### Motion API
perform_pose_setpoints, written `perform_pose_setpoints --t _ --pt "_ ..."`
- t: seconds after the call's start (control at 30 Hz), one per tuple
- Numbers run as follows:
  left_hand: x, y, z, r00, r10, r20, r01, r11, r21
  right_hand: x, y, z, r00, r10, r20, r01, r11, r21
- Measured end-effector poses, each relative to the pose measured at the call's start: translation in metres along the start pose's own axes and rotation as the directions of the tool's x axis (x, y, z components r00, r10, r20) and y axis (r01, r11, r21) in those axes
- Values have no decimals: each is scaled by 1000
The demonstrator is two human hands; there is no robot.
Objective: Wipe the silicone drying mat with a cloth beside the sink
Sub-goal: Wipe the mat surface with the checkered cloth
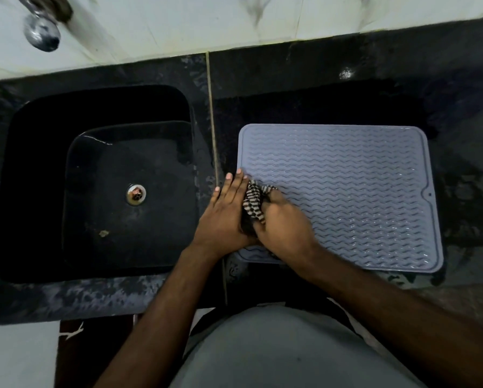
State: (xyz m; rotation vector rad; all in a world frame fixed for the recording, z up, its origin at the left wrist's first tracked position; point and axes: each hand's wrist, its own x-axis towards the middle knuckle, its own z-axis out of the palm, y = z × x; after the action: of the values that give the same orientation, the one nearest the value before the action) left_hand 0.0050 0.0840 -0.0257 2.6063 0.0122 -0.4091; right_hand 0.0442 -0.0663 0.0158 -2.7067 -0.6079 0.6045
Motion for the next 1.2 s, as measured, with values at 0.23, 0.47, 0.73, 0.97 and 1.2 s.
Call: perform_pose_setpoints --t 0.23,0.47,0.73,0.97,1.2 --pt "-16 -20 -6 992 -48 -118 48 999 -3 4 24 -21 969 -231 -89 233 972 9" --pt "-16 -11 12 976 -164 -145 168 986 15 26 30 -4 876 -407 259 474 828 -300" --pt "-7 -6 7 937 -253 -240 225 965 -138 7 46 6 871 -454 186 483 728 -487" --pt "-4 -7 4 918 -322 -231 250 923 -294 7 20 14 923 -368 112 378 817 -435" --pt "0 4 3 902 -341 -263 263 920 -289 11 24 -3 883 -443 153 465 786 -408"
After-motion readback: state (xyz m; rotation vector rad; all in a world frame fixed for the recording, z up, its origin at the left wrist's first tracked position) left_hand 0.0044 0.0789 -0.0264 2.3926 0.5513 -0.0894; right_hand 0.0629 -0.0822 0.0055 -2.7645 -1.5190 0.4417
